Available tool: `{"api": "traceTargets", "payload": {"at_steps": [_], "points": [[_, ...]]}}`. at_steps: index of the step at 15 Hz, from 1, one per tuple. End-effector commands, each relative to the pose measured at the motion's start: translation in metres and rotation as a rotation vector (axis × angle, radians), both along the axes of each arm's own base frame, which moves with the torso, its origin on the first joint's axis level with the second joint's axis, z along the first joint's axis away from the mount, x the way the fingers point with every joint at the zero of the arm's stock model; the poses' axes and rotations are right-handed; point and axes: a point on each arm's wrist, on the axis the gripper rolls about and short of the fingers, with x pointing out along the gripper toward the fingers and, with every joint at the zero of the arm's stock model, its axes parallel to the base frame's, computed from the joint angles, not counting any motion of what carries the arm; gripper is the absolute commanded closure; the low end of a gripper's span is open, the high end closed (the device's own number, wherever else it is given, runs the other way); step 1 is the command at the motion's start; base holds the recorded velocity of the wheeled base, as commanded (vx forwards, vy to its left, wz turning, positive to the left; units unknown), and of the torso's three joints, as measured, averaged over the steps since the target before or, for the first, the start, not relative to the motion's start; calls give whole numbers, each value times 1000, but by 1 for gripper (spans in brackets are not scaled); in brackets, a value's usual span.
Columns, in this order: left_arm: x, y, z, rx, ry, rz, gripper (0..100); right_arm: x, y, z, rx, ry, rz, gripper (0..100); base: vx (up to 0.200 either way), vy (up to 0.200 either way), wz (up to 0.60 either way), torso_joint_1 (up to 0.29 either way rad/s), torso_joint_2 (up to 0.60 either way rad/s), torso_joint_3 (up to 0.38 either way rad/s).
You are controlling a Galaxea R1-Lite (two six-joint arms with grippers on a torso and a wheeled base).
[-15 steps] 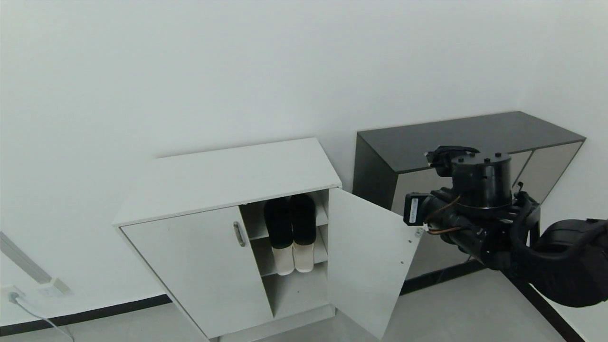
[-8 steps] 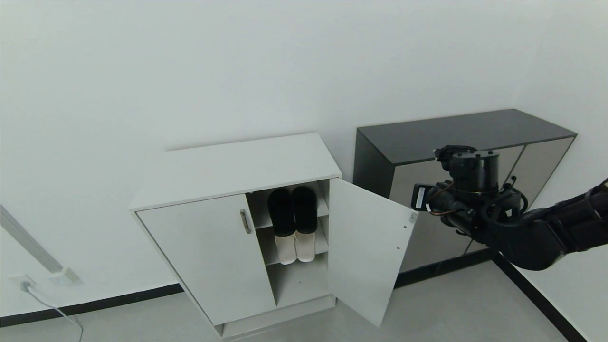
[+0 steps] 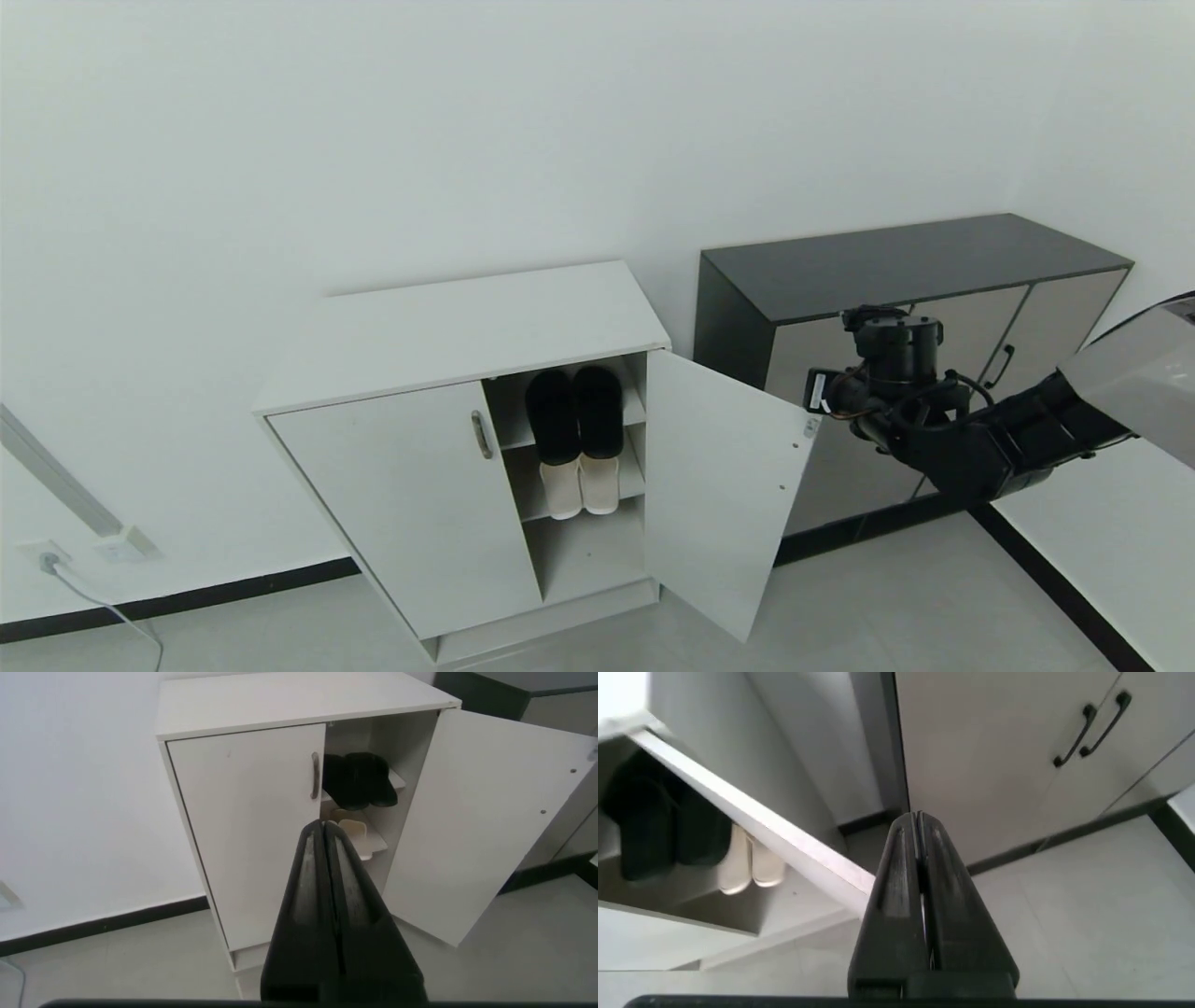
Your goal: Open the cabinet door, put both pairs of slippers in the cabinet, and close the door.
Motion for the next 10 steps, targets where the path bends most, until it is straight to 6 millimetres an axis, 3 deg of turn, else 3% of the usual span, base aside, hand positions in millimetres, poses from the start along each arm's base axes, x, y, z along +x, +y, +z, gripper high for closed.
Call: {"api": "traceTargets", "payload": {"at_steps": [1, 10], "points": [[0, 0, 0, 0, 0, 0, 100, 5, 0, -15, -11, 31, -5, 100, 0, 0, 0, 0, 0, 0], [0, 0, 0, 0, -1, 2, 100, 10, 2, -30, -18, 67, 10, 100, 0, 0, 0, 0, 0, 0]]}}
